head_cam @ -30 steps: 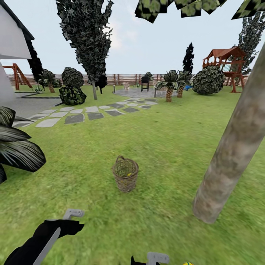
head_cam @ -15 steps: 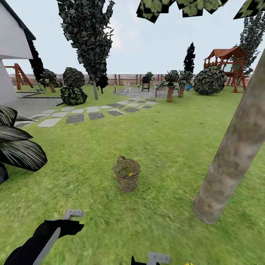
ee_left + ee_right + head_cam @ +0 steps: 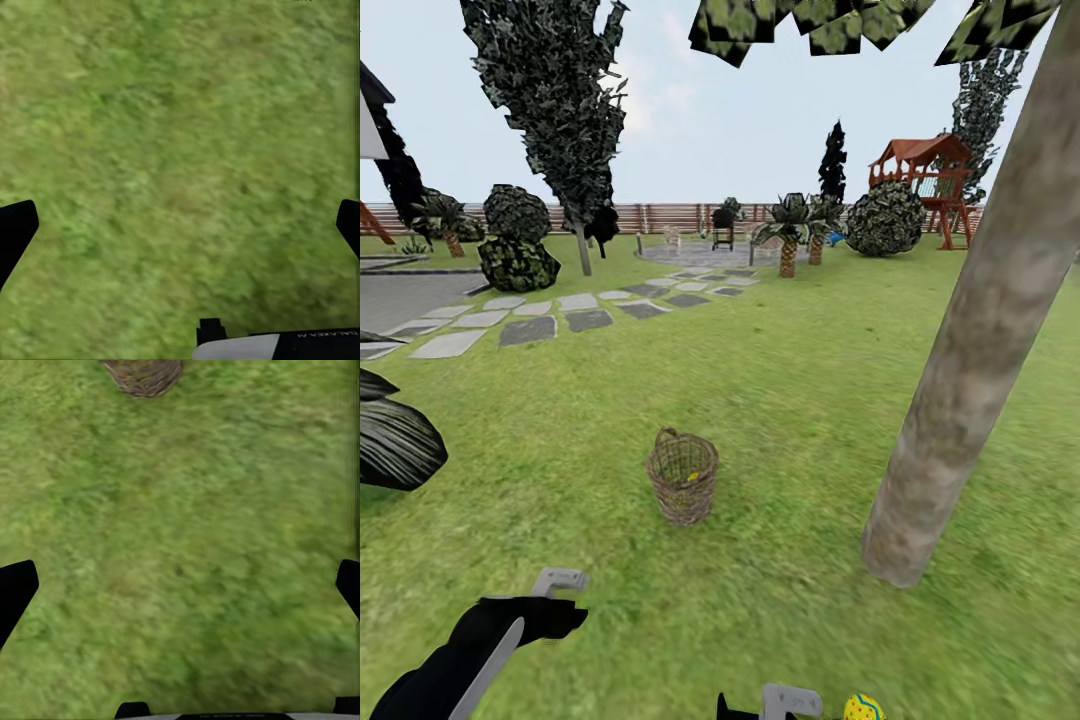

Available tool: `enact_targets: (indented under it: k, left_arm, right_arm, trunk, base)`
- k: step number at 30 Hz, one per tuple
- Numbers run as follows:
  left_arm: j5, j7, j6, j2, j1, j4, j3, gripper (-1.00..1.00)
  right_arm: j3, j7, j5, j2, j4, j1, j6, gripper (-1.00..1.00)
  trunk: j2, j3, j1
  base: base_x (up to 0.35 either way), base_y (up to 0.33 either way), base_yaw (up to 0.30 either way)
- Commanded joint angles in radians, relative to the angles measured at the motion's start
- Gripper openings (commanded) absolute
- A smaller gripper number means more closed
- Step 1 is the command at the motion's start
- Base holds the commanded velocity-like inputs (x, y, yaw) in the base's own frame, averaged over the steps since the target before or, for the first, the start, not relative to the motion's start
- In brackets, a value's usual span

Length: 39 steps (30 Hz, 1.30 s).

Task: Take the three Easter eggs out of the wicker basket on the lawn in the garden, then place them on the lawn next to a single tree (choose any tree) so that all three eggs are next to the same tree and none are left in the basket.

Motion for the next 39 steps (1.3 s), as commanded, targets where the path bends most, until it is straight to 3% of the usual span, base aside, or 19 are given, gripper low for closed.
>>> enact_targets:
  k: [1,10,27,39]
  left_arm:
    - [0.004,0.002,0.005,0.001,-0.001,-0.002,-0.002,1.00]
    - [0.006,0.000,0.010,0.001,-0.001,-0.003,-0.002,1.00]
    - [0.006,-0.001,0.013,0.001,-0.001,-0.002,-0.002,1.00]
    - [0.003,0.000,0.008,0.001,0.000,-0.003,-0.003,1.00]
  right_arm:
    - [0.001,-0.006,-0.004,0.000,-0.002,0.000,0.004,1.00]
    - [0.001,-0.006,-0.004,0.000,-0.002,0.000,0.004,1.00]
    - [0.001,-0.006,-0.004,0.000,-0.002,0.000,0.004,1.00]
    - [0.001,-0.006,-0.003,0.000,-0.002,0.000,0.004,1.00]
  trunk:
    - [-0.002,-0.002,0.001]
    - [-0.002,0.000,0.001]
    - [-0.002,0.000,0.001]
    - [-0.002,0.000,0.001]
  base:
    - [0.000,0.007,-0.255]
    - [0.031,0.013,-0.095]
    - [0.228,0.141,-0.028]
    - [0.037,0.024,-0.137]
